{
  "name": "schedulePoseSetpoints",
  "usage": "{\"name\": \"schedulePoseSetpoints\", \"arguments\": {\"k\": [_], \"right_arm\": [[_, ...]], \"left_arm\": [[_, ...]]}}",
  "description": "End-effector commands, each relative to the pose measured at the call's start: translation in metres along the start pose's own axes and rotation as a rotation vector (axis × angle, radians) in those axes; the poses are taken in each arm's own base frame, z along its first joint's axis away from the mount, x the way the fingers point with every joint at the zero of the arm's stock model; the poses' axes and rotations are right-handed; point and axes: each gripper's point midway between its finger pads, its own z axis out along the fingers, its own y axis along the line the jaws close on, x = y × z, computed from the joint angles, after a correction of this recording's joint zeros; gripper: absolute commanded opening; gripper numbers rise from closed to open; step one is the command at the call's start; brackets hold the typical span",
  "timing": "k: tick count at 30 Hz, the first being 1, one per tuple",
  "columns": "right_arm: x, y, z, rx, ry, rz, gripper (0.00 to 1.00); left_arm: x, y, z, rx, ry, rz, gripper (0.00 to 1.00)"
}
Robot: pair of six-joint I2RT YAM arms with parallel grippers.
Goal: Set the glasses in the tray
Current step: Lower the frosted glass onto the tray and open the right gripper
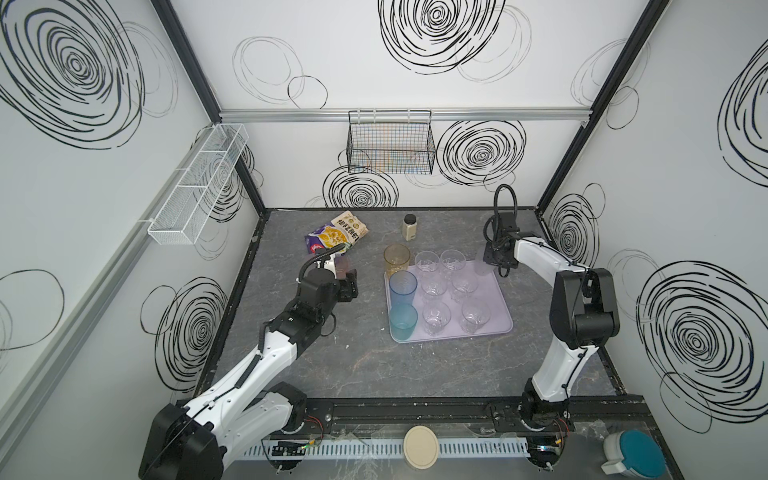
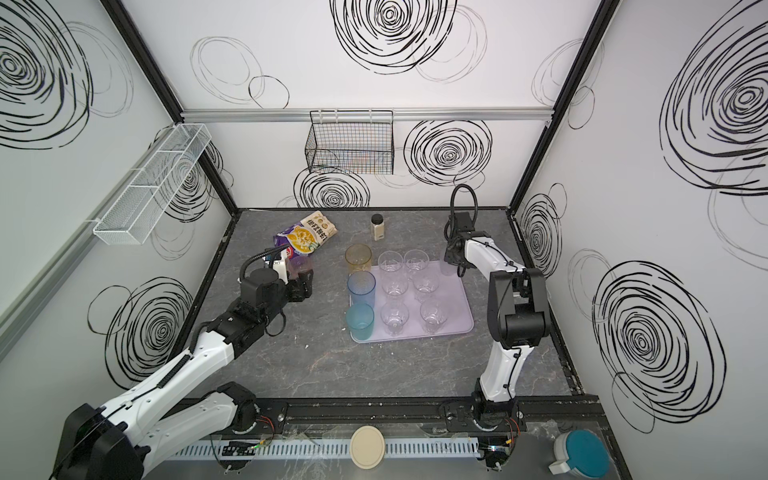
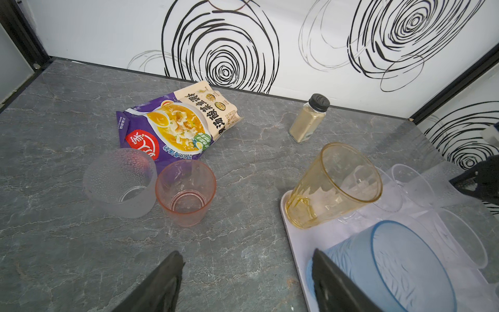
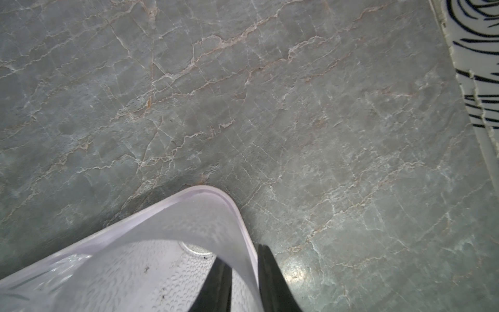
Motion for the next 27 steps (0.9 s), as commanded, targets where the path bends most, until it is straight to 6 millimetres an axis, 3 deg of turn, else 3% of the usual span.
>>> {"name": "schedulePoseSetpoints", "arguments": {"k": [1,9,14,19,27], "right_arm": [[-0.010,0.006,-0.002,0.003,-0.022,-0.006,0.25],[-0.019,0.013,-0.016,-0.019,-0.044,-0.013,0.29],[-0.029,0.012,-0.035,-0.044,-0.079,0.003,0.33],[-0.045,0.016,-0.071,-0.045,-0.156,-0.009,0.37],[-0.042,0.060,-0.140,-0.225,-0.296,-0.084,0.39]], "left_arm": [[-0.007,0.001,0.005,0.007,-0.023,-0.036,0.78],[-0.004,0.004,0.010,0.006,-0.006,-0.082,0.78],[-0.004,0.006,0.013,0.014,0.001,-0.114,0.77],[-0.001,0.007,0.016,0.006,0.021,-0.120,0.76],[-0.013,0.015,0.021,-0.026,0.023,-0.104,0.75]]}}
